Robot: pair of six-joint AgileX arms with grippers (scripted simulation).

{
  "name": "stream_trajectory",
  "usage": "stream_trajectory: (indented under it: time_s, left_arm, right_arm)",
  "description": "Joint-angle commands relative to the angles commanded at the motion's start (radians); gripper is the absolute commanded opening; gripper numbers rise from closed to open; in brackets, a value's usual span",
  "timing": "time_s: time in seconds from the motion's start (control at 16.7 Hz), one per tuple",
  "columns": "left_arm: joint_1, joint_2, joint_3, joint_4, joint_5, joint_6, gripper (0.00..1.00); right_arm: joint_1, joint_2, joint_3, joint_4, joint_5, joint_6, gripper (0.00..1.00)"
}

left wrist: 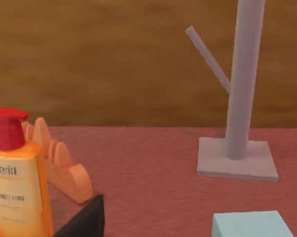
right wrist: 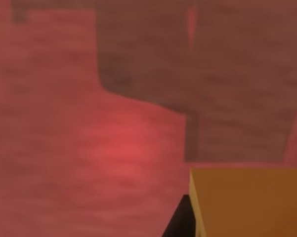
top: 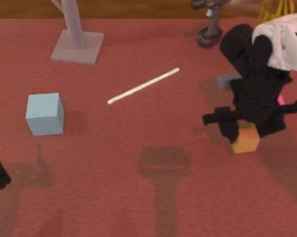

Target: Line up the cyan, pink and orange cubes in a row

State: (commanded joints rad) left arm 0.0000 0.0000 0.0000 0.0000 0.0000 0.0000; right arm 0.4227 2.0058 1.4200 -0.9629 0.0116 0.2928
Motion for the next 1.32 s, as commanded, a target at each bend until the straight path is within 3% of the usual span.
stream_trajectory:
  time_s: [0.18,0.54,1.02,1.32]
  left_arm:
    - [0.0,0.0,0.0,0.0,0.0,0.0,1.0]
    - [0.0,0.0,0.0,0.0,0.0,0.0,1.0]
    - [0.0,0.0,0.0,0.0,0.0,0.0,1.0]
    - [0.0,0.0,0.0,0.0,0.0,0.0,1.0]
  right_arm:
    - [0.004,-0.038,0.051,-0.08,0.0,-0.004,0.0]
    - [0.013,-0.041,0.053,-0.087,0.0,0.014,0.0]
    - [0.217,-0.11,0.028,-0.14,0.012,0.343,0.0]
    - [0.248,-0.126,0.022,-0.144,0.015,0.381,0.0]
